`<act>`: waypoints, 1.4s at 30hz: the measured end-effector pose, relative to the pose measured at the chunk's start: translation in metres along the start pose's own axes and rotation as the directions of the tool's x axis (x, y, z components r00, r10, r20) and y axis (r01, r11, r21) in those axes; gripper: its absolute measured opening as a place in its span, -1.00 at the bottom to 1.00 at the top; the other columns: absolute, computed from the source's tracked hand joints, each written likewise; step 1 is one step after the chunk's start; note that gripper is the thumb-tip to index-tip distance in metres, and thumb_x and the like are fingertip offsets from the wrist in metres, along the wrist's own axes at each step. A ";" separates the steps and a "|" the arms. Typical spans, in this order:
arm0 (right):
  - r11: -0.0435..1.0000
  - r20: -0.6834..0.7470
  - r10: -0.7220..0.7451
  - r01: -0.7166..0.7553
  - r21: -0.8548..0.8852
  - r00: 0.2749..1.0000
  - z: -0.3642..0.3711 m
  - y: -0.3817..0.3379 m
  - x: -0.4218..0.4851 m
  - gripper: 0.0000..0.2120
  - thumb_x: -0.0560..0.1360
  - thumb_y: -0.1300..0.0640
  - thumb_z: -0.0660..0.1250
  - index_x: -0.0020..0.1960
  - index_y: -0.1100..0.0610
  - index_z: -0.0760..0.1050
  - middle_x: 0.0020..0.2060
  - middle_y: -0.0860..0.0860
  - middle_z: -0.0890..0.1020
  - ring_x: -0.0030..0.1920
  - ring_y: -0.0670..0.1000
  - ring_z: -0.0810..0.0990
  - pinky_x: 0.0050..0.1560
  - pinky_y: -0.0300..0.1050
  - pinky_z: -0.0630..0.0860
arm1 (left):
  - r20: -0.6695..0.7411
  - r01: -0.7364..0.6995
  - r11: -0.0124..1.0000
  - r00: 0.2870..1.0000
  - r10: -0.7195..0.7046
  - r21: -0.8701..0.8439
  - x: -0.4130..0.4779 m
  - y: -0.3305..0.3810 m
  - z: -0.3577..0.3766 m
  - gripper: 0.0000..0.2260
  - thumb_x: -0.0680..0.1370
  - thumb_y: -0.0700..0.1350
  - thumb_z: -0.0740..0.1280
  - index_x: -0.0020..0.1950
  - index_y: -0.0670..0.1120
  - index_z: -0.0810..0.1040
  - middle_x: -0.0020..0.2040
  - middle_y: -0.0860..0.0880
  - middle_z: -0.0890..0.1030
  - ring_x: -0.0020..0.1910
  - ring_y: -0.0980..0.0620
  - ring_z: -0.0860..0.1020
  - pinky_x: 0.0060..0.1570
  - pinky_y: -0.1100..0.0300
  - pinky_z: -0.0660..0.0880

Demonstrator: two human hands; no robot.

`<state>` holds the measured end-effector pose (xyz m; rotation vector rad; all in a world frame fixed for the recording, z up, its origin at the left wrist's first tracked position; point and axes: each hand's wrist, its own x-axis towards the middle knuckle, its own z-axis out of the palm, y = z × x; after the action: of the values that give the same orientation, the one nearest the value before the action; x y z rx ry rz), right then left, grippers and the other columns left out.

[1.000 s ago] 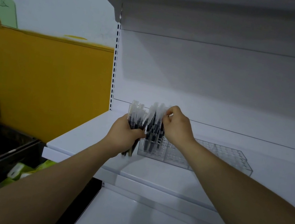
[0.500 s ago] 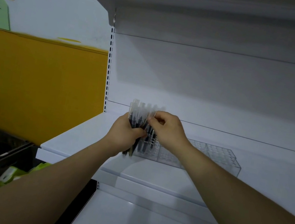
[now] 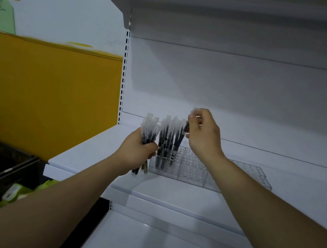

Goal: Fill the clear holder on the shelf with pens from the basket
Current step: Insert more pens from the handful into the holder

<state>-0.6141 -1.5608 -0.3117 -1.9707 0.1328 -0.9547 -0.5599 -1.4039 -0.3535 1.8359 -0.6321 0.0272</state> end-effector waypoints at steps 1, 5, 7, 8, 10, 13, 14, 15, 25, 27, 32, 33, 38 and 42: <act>1.000 0.016 -0.009 0.009 -0.019 1.000 0.001 0.001 -0.002 -0.90 0.63 0.09 0.15 0.07 0.08 0.41 -0.20 -0.06 0.52 -0.09 0.14 0.59 -0.02 0.22 0.57 | 0.008 -0.002 1.000 1.000 0.002 0.002 0.000 0.000 0.001 -0.84 0.54 -0.26 0.27 -0.19 -0.03 0.45 -0.36 -0.05 0.49 -0.37 0.03 0.47 -0.36 0.27 0.44; 0.997 0.081 -0.014 0.020 -0.076 0.997 0.009 0.008 -0.005 -0.89 0.63 0.07 0.15 0.10 0.07 0.40 -0.18 -0.05 0.52 -0.08 0.14 0.59 0.00 0.18 0.59 | 0.018 -0.001 1.000 1.000 0.001 -0.001 0.001 -0.001 0.002 -0.83 0.56 -0.25 0.26 -0.18 -0.01 0.47 -0.30 -0.08 0.53 -0.30 0.00 0.50 -0.25 0.18 0.50; 0.988 0.142 0.001 0.021 -0.155 0.990 0.013 0.011 -0.007 -0.82 0.64 0.06 0.13 0.16 0.10 0.41 -0.14 0.01 0.55 -0.09 0.14 0.60 -0.03 0.08 0.58 | 0.030 0.005 1.000 1.000 -0.004 -0.008 0.002 -0.003 0.002 -0.87 0.55 -0.24 0.27 -0.14 -0.03 0.49 -0.26 -0.09 0.55 -0.24 -0.03 0.53 -0.14 0.10 0.56; 0.979 0.166 0.010 0.024 -0.202 0.986 0.015 0.012 -0.008 -0.80 0.64 0.06 0.13 0.19 0.12 0.41 -0.12 0.02 0.55 -0.11 0.13 0.59 -0.07 0.02 0.55 | 0.035 0.010 1.000 0.999 -0.010 -0.004 0.003 -0.004 0.001 -0.89 0.54 -0.24 0.28 -0.14 -0.05 0.49 -0.26 -0.09 0.55 -0.23 -0.05 0.54 -0.11 0.06 0.57; 0.964 0.176 0.012 0.035 -0.262 0.984 0.019 0.016 -0.010 -0.78 0.64 0.07 0.13 0.20 0.15 0.41 -0.11 0.04 0.55 -0.13 0.12 0.56 -0.11 -0.01 0.51 | 0.043 0.020 1.000 0.999 -0.020 0.015 0.003 -0.007 -0.002 -0.91 0.51 -0.26 0.29 -0.18 -0.11 0.48 -0.31 -0.09 0.52 -0.28 -0.04 0.51 -0.17 0.07 0.53; 0.956 0.137 0.019 0.022 -0.293 0.990 0.020 0.019 -0.008 -0.82 0.63 0.08 0.15 0.13 0.16 0.41 -0.13 0.08 0.57 -0.14 0.13 0.56 -0.10 0.03 0.51 | 0.039 0.022 1.000 0.999 -0.022 0.019 0.003 -0.009 -0.004 -0.93 0.49 -0.28 0.33 -0.17 -0.16 0.49 -0.34 -0.08 0.49 -0.40 0.12 0.48 -0.35 0.35 0.43; 0.951 0.137 0.035 0.008 -0.308 0.990 0.020 0.020 -0.007 -0.83 0.63 0.07 0.15 0.09 0.16 0.41 -0.16 0.09 0.56 -0.16 0.13 0.55 -0.12 0.03 0.50 | 0.037 0.023 1.000 0.999 -0.023 0.006 0.002 -0.008 -0.004 -0.97 0.50 -0.28 0.33 -0.12 -0.18 0.51 -0.31 -0.09 0.52 -0.39 0.16 0.52 -0.37 0.42 0.43; 0.943 0.146 0.057 -0.005 -0.334 0.988 0.021 0.021 -0.006 -0.83 0.63 0.07 0.16 0.06 0.17 0.41 -0.19 0.08 0.55 -0.18 0.13 0.53 -0.15 0.01 0.49 | 0.034 0.026 1.000 0.999 -0.026 -0.013 0.001 -0.007 -0.004 -0.96 0.51 -0.28 0.34 -0.06 -0.19 0.52 -0.26 -0.11 0.56 -0.34 0.14 0.57 -0.37 0.43 0.46; 0.979 0.108 -0.098 0.116 -0.169 0.989 0.013 0.009 -0.022 -0.84 0.55 0.10 0.30 0.10 0.10 0.55 -0.07 -0.03 0.52 -0.15 -0.15 0.47 -0.07 -0.28 0.40 | 0.015 -0.022 0.997 1.000 0.023 -0.074 -0.004 0.004 0.000 -0.86 0.50 -0.29 0.35 -0.13 -0.05 0.50 -0.26 -0.13 0.59 -0.17 -0.17 0.65 -0.04 -0.11 0.62; 0.984 0.226 -0.065 0.100 -0.150 0.972 0.013 0.004 -0.026 -0.83 0.54 0.09 0.32 0.10 0.09 0.59 -0.05 -0.03 0.54 -0.09 -0.10 0.50 -0.10 -0.36 0.39 | 0.030 -0.059 0.995 0.998 0.062 -0.077 -0.004 0.008 0.003 -0.85 0.50 -0.31 0.34 -0.12 -0.05 0.53 -0.22 -0.20 0.61 -0.19 -0.19 0.62 -0.05 -0.13 0.61; 0.992 0.209 0.034 -0.008 -0.127 0.977 0.011 0.005 -0.026 -0.87 0.58 0.06 0.27 -0.04 0.10 0.54 -0.16 -0.04 0.57 -0.17 -0.07 0.52 -0.18 -0.25 0.43 | 0.055 -0.092 0.992 0.994 0.096 -0.083 -0.006 0.012 0.009 -0.82 0.49 -0.30 0.33 -0.04 -0.02 0.58 -0.18 -0.10 0.64 -0.15 -0.10 0.61 -0.06 0.01 0.60; 0.995 0.178 0.057 -0.041 -0.091 0.982 0.010 0.005 -0.025 -0.88 0.59 0.07 0.24 -0.06 0.08 0.50 -0.17 -0.02 0.57 -0.18 -0.04 0.54 -0.18 -0.20 0.48 | 0.042 -0.082 0.994 0.996 0.085 -0.069 -0.006 0.012 0.009 -0.83 0.49 -0.30 0.33 -0.08 -0.03 0.58 -0.21 -0.07 0.63 -0.19 -0.06 0.59 -0.09 0.06 0.57; 0.974 -0.044 0.108 -0.097 0.203 0.993 -0.007 -0.007 -0.014 -0.85 0.63 0.11 0.13 -0.12 0.02 0.35 -0.18 0.05 0.60 -0.14 0.09 0.64 -0.14 -0.02 0.63 | -0.003 0.046 0.997 0.999 -0.046 -0.057 -0.004 0.002 0.003 -0.90 0.54 -0.24 0.31 -0.15 -0.08 0.55 -0.15 -0.11 0.65 -0.09 -0.09 0.63 0.00 -0.02 0.59; 0.993 -0.052 0.046 -0.040 0.111 0.998 -0.012 -0.006 -0.009 -0.87 0.63 0.05 0.13 -0.08 -0.03 0.38 -0.16 0.13 0.59 -0.10 0.26 0.61 -0.13 0.20 0.61 | 0.011 0.090 0.995 0.996 -0.090 -0.034 -0.005 -0.001 0.000 -0.92 0.55 -0.28 0.28 -0.09 -0.31 0.49 -0.22 -0.22 0.56 -0.23 -0.10 0.61 -0.21 0.17 0.62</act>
<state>-0.6300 -1.5617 -0.3091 -1.8349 0.1499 -0.9677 -0.5638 -1.4017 -0.3563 1.8302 -0.5527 -0.0525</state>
